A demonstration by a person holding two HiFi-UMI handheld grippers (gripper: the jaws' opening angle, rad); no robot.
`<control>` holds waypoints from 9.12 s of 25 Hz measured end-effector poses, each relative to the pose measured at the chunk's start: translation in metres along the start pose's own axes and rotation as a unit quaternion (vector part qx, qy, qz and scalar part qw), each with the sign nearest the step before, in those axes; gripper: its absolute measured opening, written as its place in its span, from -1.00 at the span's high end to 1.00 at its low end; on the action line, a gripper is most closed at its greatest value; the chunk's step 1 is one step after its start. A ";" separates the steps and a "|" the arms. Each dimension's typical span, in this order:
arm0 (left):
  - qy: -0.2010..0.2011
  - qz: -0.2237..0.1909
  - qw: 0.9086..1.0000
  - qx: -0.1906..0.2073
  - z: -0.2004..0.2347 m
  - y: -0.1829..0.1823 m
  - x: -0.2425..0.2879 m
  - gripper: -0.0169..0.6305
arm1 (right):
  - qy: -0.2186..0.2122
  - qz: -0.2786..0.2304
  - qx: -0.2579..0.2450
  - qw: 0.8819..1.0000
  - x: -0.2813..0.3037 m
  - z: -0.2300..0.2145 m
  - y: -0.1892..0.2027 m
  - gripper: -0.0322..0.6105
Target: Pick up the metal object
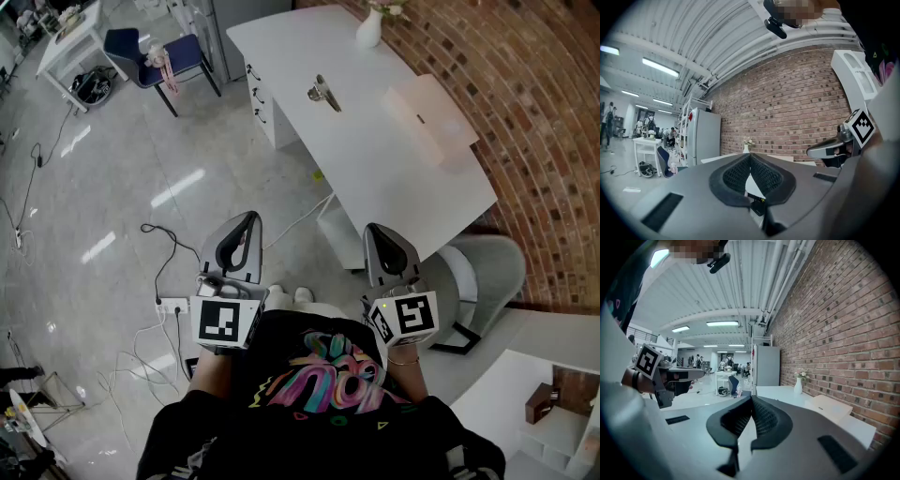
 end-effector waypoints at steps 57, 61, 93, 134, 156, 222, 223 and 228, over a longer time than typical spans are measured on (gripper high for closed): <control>-0.022 0.033 0.999 -0.010 0.336 0.022 0.252 0.87 | 0.064 0.049 0.032 0.996 0.367 -0.038 -0.045 0.84; -0.007 0.040 0.999 -0.011 0.339 0.031 0.279 0.87 | 0.076 0.053 0.040 0.995 0.385 -0.053 -0.040 0.84; 0.233 0.039 0.971 0.041 0.280 -0.002 0.651 0.87 | 0.263 0.026 0.115 0.958 0.515 -0.293 -0.053 0.84; 0.510 0.058 0.857 0.046 0.180 0.018 0.706 0.87 | 0.470 0.083 0.157 0.865 0.476 -0.290 -0.045 0.84; 0.493 0.069 0.867 0.010 0.182 0.031 0.703 0.87 | 0.380 0.075 0.187 0.903 0.510 -0.284 -0.008 0.38; 0.422 0.107 0.900 0.017 0.208 0.069 0.701 0.87 | 0.167 0.312 0.017 0.935 0.605 -0.252 0.160 0.46; 0.422 0.106 0.900 0.016 0.208 0.069 0.701 0.87 | 0.165 0.311 0.017 0.936 0.604 -0.252 0.159 0.47; 0.422 0.103 0.901 0.016 0.207 0.067 0.704 0.87 | 0.161 0.311 0.021 0.936 0.603 -0.254 0.156 0.50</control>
Point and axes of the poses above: the fingertips, and each gripper's own axes: x forward along the fingers, z to its left, y out of its underside, the point moved 1 cm from there along -x, backward along the fingers
